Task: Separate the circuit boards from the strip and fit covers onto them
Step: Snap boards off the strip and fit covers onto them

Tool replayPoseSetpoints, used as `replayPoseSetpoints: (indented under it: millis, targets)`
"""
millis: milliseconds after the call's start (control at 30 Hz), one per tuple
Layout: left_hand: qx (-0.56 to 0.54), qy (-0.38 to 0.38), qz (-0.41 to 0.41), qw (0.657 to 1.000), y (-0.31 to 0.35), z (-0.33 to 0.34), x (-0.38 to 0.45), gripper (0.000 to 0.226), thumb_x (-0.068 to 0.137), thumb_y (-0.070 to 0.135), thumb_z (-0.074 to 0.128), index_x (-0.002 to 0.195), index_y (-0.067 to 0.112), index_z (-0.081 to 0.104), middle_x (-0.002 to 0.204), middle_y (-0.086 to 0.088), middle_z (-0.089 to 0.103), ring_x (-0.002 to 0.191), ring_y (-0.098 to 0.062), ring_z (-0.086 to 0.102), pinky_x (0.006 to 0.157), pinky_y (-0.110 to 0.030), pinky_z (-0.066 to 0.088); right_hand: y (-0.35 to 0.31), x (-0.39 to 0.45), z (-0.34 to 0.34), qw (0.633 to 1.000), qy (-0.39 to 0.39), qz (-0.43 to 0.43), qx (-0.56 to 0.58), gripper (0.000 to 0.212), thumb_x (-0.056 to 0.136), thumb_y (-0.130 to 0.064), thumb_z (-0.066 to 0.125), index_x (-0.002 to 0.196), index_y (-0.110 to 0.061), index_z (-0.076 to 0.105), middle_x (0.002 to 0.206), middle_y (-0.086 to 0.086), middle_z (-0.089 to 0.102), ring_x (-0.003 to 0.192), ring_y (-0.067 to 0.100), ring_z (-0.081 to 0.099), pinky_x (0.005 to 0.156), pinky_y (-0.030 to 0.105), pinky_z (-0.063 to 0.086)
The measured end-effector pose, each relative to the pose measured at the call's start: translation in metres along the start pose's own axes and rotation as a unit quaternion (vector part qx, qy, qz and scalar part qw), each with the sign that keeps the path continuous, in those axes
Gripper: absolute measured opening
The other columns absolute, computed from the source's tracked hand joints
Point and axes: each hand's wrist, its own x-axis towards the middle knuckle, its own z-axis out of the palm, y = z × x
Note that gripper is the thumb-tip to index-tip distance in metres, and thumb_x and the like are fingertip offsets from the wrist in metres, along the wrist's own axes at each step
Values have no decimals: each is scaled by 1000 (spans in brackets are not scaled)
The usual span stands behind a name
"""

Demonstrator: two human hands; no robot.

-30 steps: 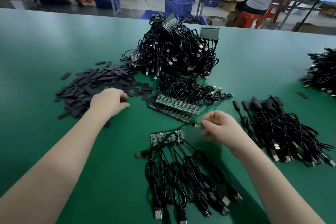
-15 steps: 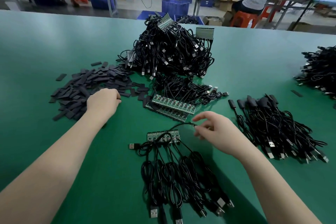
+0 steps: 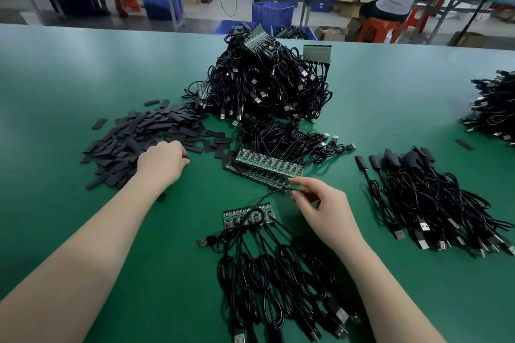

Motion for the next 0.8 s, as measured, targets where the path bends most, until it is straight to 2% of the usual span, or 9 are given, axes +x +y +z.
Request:
replayPoseSetpoints:
  millis: [200,267,333,400,467,533,600,733,800]
  targets:
    - [-38,6,-4,999,7,-4,-10,20,98,27,58,114,16,61,112,-8,65,103,-29,59,83,-40,50,7,-3,-2,1000,19,7,-15,24,92,-18,69,111,-31,73,86,-27,66,80,-9,60,68,5,44]
    - [-59,24,15,998,18,-11,-21,22,98,31,57,109,14,65,102,-7,69,95,-27,62,76,-36,50,5,-3,-3,999,33,11,10,21,91,-18,70,107,-31,74,83,-25,67,76,-6,60,65,7,44]
    - [-100,19,49,994,35,-22,-36,29,98,38,54,94,12,68,81,-3,70,75,-21,64,61,-30,46,3,-4,-4,998,53,13,39,21,91,-17,70,99,-35,74,80,-20,70,72,2,62,59,12,46]
    - [-149,-89,67,983,53,-33,-52,32,98,43,49,87,17,63,76,0,68,61,-12,66,51,-24,41,2,-4,-6,993,82,20,78,23,92,-16,68,93,-38,72,78,-14,71,65,9,60,54,18,46]
    - [-187,-254,66,947,70,-39,-67,31,101,42,42,87,19,58,89,-4,69,63,-11,72,46,-23,45,2,-4,-10,987,109,25,112,23,93,-15,66,91,-38,71,76,-13,70,58,4,55,50,13,41]
    - [-166,-313,81,931,81,-38,-75,30,102,39,38,89,18,56,101,-9,68,71,-16,74,47,-24,50,2,-4,-15,982,125,32,138,22,94,-15,65,93,-36,71,80,-13,70,58,1,53,52,12,40]
    - [-158,-286,94,940,89,-36,-80,28,102,38,38,90,20,55,106,-11,68,72,-15,73,51,-27,55,4,-3,-18,979,132,36,152,22,94,-15,64,93,-36,71,81,-11,70,62,6,57,54,15,44]
    - [-267,-236,103,929,98,-31,-80,29,102,37,40,95,16,59,102,-5,69,77,-7,71,75,-40,59,4,-2,-20,979,120,38,163,22,94,-14,63,93,-34,71,81,-13,72,75,17,64,64,22,51]
    - [-308,-193,116,924,100,-31,-80,28,101,39,43,92,18,60,89,3,67,70,-2,62,70,-37,56,3,-2,-19,980,97,33,171,23,94,-12,65,92,-33,72,82,-12,73,78,21,66,69,26,54]
